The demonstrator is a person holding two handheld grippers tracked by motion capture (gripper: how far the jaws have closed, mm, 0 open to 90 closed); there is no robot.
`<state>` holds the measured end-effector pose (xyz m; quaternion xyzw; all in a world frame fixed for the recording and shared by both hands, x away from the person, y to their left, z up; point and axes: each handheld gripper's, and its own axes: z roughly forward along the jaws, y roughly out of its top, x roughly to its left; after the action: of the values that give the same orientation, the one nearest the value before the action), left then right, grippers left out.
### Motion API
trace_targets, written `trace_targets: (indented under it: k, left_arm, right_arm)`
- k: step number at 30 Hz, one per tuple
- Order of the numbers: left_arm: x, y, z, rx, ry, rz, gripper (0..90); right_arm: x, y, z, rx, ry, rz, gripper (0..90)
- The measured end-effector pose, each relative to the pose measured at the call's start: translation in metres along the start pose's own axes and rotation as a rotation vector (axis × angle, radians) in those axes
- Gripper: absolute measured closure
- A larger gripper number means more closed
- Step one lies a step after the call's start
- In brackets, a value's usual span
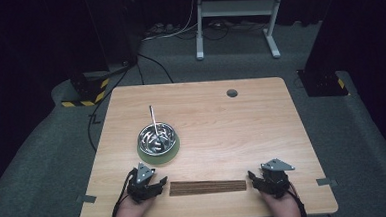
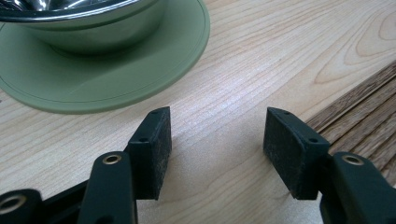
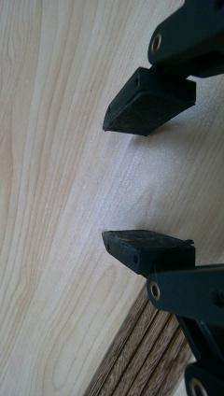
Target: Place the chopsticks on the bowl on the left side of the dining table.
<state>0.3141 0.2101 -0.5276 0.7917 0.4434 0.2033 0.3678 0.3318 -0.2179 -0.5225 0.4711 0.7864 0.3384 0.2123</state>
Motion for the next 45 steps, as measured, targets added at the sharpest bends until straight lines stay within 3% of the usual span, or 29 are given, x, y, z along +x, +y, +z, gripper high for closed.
trace_targets:
  k: [21,31,38,45]
  left_arm:
    - [0.0006,0.0002,-0.0003,0.002,-0.012,0.003,42.2]
    - [0.0018,-0.0002,-0.0008,-0.003,-0.03,-0.019,42.8]
    - [0.0047,0.0003,-0.0013,-0.007,-0.046,-0.033,49.4]
    - [0.0013,0.0062,-0.0058,-0.033,-0.079,0.017,53.7]
  right_arm:
    - [0.0013,0.0009,0.0021,-0.007,-0.017,0.016,40.2]
    - [0.0013,0.0005,0.0009,0.002,-0.007,0.01,39.6]
    - [0.0013,0.0006,0.0009,0.002,-0.007,0.01,39.5]
    - [0.0013,0.0006,0.0009,0.002,-0.006,0.01,39.4]
